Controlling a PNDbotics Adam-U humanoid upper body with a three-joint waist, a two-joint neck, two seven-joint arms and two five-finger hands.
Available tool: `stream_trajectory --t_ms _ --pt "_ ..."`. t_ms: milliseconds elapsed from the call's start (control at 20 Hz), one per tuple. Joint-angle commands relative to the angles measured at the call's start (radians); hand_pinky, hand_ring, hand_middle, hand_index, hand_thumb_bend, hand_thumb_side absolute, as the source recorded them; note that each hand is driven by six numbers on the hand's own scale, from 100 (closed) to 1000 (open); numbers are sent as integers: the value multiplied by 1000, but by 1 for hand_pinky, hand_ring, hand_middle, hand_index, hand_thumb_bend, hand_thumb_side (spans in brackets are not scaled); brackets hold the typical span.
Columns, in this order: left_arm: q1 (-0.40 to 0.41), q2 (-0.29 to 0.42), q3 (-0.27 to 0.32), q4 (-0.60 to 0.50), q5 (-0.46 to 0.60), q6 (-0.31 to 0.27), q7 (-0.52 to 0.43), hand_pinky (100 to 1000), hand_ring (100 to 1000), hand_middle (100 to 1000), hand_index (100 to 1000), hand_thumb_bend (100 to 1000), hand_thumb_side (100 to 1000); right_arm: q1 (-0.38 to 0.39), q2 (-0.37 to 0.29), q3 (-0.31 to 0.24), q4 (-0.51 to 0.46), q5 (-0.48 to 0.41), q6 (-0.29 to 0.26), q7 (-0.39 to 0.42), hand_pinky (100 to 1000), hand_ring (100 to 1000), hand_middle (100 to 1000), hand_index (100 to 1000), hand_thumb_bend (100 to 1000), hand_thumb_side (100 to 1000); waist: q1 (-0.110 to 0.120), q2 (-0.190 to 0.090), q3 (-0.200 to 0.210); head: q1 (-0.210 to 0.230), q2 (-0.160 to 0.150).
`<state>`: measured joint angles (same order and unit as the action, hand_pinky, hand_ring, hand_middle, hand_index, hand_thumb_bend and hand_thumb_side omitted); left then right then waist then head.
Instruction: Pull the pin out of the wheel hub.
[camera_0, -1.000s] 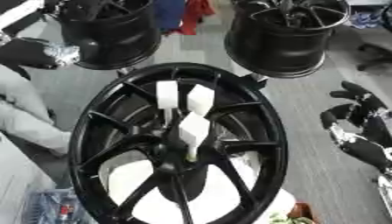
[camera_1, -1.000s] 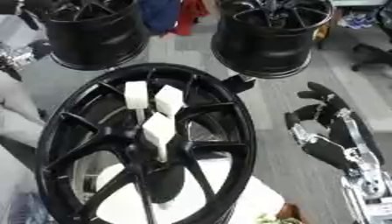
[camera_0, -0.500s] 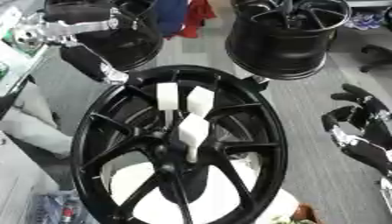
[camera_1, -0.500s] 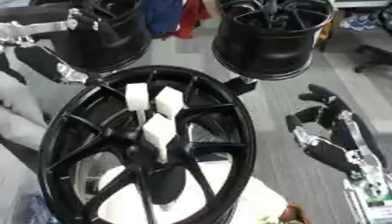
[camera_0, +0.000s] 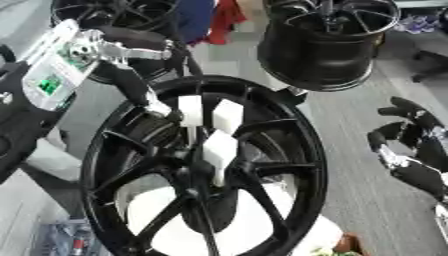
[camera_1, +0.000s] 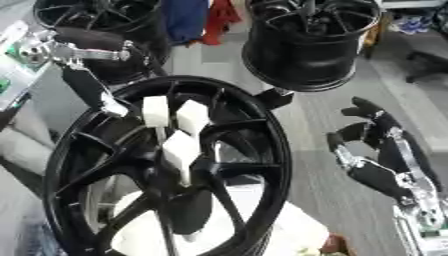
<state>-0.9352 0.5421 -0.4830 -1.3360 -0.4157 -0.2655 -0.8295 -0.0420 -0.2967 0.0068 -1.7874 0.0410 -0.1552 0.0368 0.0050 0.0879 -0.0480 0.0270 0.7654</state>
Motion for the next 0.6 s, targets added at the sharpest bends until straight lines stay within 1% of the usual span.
stream_trajectory --t_ms 50,400,600 --pt "-28 0 0 8 10 -4 -21 740 776 818 902 518 577 -4 -24 -1 -10 -4 -2 4 636 624 759 912 317 221 0 -12 -2 4 5" --pt "-28 -7 -3 23 21 9 -36 721 764 810 902 514 579 -5 -24 -1 -10 -4 -2 4 636 624 759 912 317 221 2 -13 -4 6 5" --pt "-28 -11 -5 30 12 17 -39 716 765 811 904 487 571 -5 -25 -1 -9 -4 -2 4 636 624 759 911 317 221 2 -13 -6 7 5"
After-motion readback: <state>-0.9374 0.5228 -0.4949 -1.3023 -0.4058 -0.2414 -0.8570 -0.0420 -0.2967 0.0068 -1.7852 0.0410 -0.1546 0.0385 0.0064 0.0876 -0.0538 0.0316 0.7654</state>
